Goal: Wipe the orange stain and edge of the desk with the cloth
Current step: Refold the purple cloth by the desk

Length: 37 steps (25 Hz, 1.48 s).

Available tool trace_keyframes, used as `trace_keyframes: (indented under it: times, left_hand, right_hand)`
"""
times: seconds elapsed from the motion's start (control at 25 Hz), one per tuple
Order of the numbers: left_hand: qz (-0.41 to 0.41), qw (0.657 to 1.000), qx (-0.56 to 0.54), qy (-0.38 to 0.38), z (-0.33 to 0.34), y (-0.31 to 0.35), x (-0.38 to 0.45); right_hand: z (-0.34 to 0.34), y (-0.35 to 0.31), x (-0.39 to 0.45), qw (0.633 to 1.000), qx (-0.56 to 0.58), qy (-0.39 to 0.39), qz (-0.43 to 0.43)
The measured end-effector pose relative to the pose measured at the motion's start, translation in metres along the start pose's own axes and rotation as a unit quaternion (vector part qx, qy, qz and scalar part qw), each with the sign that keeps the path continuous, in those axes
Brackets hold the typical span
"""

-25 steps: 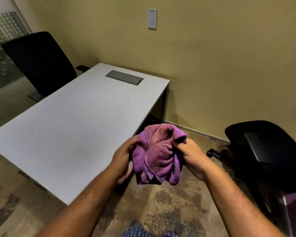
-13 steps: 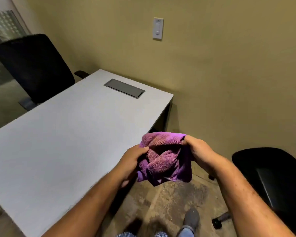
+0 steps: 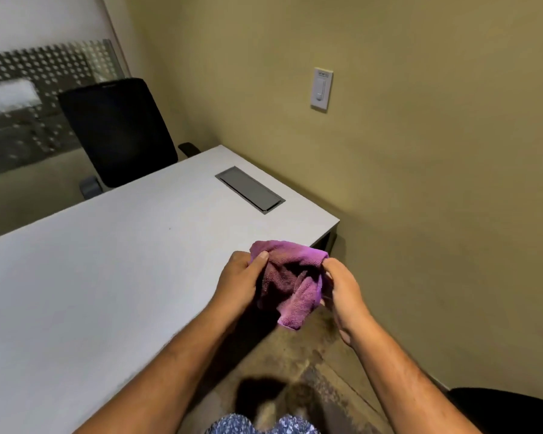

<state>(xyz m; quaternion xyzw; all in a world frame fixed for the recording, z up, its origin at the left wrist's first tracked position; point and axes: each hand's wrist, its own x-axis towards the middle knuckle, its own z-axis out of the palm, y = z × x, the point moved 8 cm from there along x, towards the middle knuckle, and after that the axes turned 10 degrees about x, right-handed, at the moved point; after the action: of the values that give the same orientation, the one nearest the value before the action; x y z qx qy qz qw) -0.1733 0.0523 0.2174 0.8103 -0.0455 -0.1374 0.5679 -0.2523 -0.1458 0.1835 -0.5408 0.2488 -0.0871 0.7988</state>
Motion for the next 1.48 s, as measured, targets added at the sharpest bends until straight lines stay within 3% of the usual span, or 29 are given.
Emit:
trace_keyframes:
  times: [0.16, 0.28, 0.48, 0.8, 0.88, 1.04, 1.2, 1.32, 1.4, 1.48]
  left_hand:
    - [-0.034, 0.998, -0.048, -0.001, 0.005, 0.008, 0.025]
    - [-0.049, 0.994, -0.089, 0.04, -0.003, 0.015, 0.048]
    - [0.035, 0.998, -0.045, -0.016, -0.017, 0.024, 0.101]
    - [-0.051, 0.994, -0.092, -0.037, -0.04, 0.028, 0.194]
    - [-0.051, 0.988, -0.143, -0.042, -0.054, 0.029, 0.212]
    - [-0.017, 0.979, -0.2, -0.021, -0.081, 0.032, 0.242]
    - [0.021, 0.99, -0.13, 0.048, -0.089, 0.038, 0.265]
    - [0.053, 0.993, -0.095, 0.041, -0.087, 0.051, 0.283]
    - [0.082, 0.994, -0.062, 0.039, -0.087, 0.062, 0.292]
    - [0.099, 0.991, -0.011, 0.086, -0.093, 0.07, 0.299]
  right_hand:
    - [0.022, -0.004, 0.022, 0.989, 0.04, -0.14, 0.014]
    - [0.036, -0.016, 0.052, 0.988, 0.043, -0.147, -0.008]
    - [0.045, -0.037, 0.108, 0.981, 0.129, -0.143, 0.009]
    - [0.113, -0.088, 0.182, 0.966, -0.085, -0.238, -0.055]
    - [0.115, -0.1, 0.201, 0.962, -0.14, -0.213, -0.1]
    - [0.101, -0.118, 0.242, 0.967, -0.189, -0.042, -0.166]
    - [0.122, -0.101, 0.272, 0.984, -0.137, -0.046, -0.107]
    - [0.134, -0.067, 0.292, 0.996, -0.059, -0.051, 0.036]
    - [0.137, -0.056, 0.304, 0.995, 0.032, -0.061, 0.074]
    - [0.138, -0.056, 0.318, 0.979, 0.16, -0.073, 0.105]
